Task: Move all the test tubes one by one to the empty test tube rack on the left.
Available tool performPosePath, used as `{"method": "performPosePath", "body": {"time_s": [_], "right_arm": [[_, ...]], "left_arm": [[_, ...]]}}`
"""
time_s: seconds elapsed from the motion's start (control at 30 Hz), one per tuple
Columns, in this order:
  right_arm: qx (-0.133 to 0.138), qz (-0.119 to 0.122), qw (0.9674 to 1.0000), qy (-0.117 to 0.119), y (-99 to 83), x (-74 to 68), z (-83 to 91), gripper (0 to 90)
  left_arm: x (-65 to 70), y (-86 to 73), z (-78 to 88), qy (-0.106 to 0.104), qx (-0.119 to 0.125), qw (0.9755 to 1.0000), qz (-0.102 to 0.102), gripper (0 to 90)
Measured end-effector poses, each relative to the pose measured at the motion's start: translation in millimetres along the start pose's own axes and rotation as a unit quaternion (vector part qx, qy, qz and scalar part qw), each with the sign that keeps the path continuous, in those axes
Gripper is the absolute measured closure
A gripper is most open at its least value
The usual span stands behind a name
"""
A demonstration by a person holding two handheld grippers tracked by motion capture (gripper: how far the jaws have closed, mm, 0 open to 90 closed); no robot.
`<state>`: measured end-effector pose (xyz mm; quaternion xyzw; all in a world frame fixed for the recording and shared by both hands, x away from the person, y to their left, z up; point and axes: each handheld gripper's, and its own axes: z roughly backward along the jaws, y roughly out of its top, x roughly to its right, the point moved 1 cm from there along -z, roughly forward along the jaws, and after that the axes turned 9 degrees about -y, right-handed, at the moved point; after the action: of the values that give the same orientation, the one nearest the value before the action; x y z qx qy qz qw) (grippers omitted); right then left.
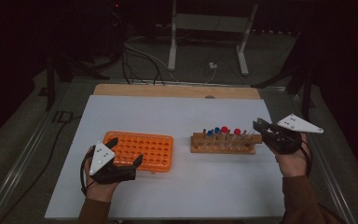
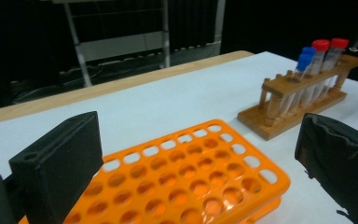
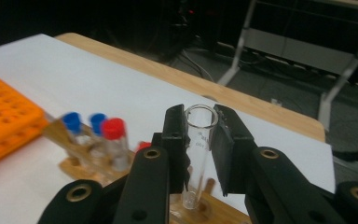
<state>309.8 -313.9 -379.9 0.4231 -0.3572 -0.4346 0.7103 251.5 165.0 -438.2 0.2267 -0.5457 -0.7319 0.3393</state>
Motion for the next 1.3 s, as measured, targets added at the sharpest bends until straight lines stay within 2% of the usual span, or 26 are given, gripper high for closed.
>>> {"method": "performPosePath", "body": {"time_s": [0.13, 0.17, 0.23, 0.27, 0.37, 0.43, 0.57, 0.63, 0.9, 1.17, 1.27, 1.3], "right_arm": [[0.001, 0.006, 0.9997, 0.025, 2.2, -13.6, 0.5, 76.2], [0.001, 0.006, 0.9997, 0.025, 2.2, -13.6, 0.5, 76.2], [0.002, 0.007, 0.999, 0.044, 3.6, -25.1, -0.1, 76.2], [0.002, 0.007, 0.999, 0.044, 3.6, -25.1, -0.1, 76.2], [0.005, 0.012, 0.9981, 0.06, 5.3, -36.7, -0.1, 76.2], [0.007, 0.015, 0.9965, 0.082, 6.0, -47.5, -0.5, 76.1], [0.001, 0.021, 0.995, 0.098, 5.7, -58.5, -3.3, 76.1], [-0.004, 0.026, 0.9934, 0.112, 5.1, -69.2, -6.0, 76.1], [-0.007, 0.03, 0.9887, 0.147, 5.8, -92.5, -13.4, 76.1], [-0.01, 0.029, 0.9831, 0.181, 6.5, -112.8, -23.1, 76.1], [-0.013, 0.03, 0.9815, 0.189, 6.5, -119.9, -26.3, 76.1], [-0.013, 0.03, 0.9809, 0.192, 6.3, -122.0, -27.4, 76.1]], "left_arm": [[6.5, 6.1, -11.5, -0.015, -0.001, 0.9999, -0.005, 1.4], [8.8, 7.8, -14.6, -0.02, -0.001, 0.9998, -0.005, 1.4], [15.5, 13.1, -23.8, -0.033, 0.0, 0.9994, -0.012, 2.6], [15.5, 13.1, -23.8, -0.033, 0.0, 0.9994, -0.012, 2.7], [22.2, 18.6, -33.5, -0.048, 0.002, 0.9987, -0.014, 2.7], [27.7, 21.6, -40.8, -0.058, 0.0, 0.9982, -0.017, 2.7], [38.6, 25.3, -56.5, -0.075, -0.006, 0.9968, -0.027, 2.7], [43.2, 26.1, -64.4, -0.083, -0.01, 0.9961, -0.03, 2.7], [60.2, 30.6, -89.8, -0.11, -0.017, 0.9932, -0.034, 3.6], [74.7, 31.8, -108.9, -0.15, -0.026, 0.988, -0.024, 11.8], [81.0, 31.7, -115.0, -0.144, -0.031, 0.9888, -0.026, 18.8], [82.5, 31.8, -116.8, -0.146, -0.033, 0.9884, -0.026, 24.1]]}}
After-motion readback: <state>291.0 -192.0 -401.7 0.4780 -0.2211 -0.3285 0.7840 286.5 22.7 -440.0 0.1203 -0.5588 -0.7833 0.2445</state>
